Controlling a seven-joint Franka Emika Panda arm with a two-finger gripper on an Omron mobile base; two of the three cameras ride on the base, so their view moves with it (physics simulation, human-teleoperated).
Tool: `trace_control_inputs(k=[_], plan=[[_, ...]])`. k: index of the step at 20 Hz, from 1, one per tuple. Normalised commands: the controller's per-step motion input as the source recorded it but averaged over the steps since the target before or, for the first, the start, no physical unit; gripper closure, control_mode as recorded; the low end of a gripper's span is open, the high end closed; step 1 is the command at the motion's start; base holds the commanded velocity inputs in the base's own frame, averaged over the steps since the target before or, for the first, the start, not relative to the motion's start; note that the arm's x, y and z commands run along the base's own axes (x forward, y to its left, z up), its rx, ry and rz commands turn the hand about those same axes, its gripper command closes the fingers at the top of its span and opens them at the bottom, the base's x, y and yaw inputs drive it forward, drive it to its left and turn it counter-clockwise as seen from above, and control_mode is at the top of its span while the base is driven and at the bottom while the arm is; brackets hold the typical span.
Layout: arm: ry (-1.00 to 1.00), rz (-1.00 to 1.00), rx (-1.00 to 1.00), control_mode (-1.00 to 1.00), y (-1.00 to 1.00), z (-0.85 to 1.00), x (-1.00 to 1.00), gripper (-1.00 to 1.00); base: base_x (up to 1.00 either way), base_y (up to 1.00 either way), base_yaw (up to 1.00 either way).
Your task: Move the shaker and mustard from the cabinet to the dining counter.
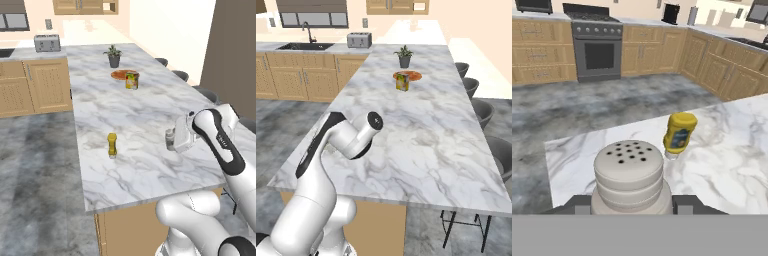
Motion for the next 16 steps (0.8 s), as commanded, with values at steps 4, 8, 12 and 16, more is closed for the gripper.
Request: trace_control_inputs(k=[4, 8, 12, 16], plan=[[0.04, 0.03, 0.00, -1.00, 0.00, -0.10, 0.06, 1.00, 0.00, 0.00, 0.00], [0.12, 0.00, 0.01, -1.00, 0.00, -0.01, 0.14, 1.00, 0.00, 0.00, 0.00], [0.14, 0.00, 0.03, -1.00, 0.00, 0.00, 0.16, 1.00, 0.00, 0.00, 0.00], [0.05, 0.00, 0.08, -1.00, 0.00, -0.15, 0.18, 1.00, 0.00, 0.00, 0.00]])
